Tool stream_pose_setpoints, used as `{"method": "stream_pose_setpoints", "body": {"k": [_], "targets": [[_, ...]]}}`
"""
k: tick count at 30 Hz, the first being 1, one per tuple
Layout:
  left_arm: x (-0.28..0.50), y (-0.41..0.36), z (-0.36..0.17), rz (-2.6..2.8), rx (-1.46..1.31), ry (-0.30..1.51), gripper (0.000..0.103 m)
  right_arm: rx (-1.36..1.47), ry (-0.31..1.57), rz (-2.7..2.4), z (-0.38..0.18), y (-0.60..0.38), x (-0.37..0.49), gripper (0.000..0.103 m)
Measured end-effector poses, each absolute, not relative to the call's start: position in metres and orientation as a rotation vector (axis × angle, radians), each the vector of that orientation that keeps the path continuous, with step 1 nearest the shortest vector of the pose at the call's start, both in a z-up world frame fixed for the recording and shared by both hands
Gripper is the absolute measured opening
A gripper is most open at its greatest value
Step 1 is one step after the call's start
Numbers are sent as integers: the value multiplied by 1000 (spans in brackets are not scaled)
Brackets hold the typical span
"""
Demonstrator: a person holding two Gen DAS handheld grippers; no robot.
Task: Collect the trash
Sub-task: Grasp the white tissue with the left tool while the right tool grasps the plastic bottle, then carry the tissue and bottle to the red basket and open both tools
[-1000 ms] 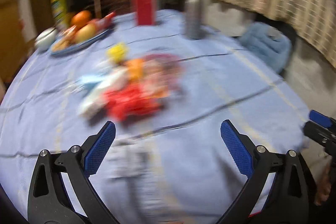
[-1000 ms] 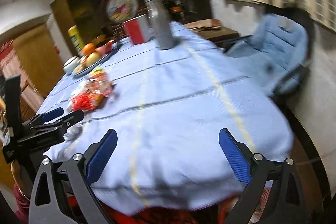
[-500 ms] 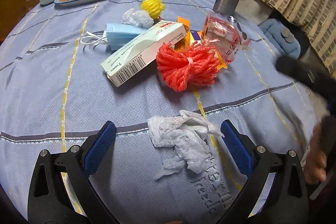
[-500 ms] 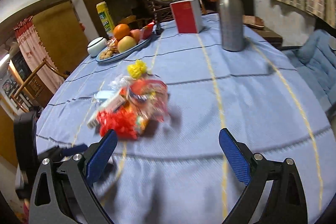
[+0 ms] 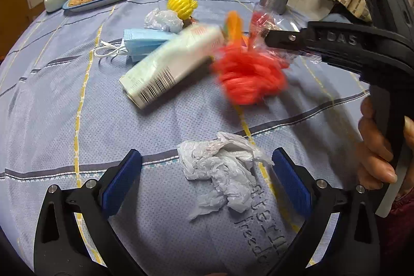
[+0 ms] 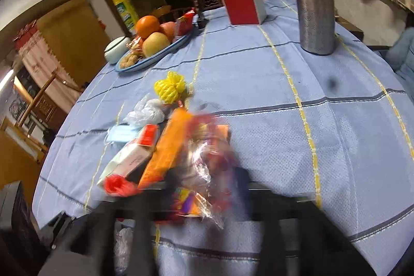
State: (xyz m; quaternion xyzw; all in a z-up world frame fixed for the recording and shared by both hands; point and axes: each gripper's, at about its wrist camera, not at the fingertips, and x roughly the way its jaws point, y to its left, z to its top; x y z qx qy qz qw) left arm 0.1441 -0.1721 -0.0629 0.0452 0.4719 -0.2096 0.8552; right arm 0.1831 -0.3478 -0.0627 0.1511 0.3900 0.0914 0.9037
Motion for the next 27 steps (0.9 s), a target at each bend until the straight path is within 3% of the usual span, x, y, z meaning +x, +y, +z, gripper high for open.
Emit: {"method": "stream_pose_setpoints", "body": {"k": [9,18,20,27], "targets": [[125,-165,-51,-520,72,907,93,299,643,104,-23,-384,123,14],[128,-173,-53,-527,99,916,63,329,640,69,-32,-408,94,16],[127,-174,-52,-535,106,916,46,333,633,63,-31,-411,88,16],[113,-174,-32,-597,81,846,35,334,579,11,-20,-433,54,16]]}}
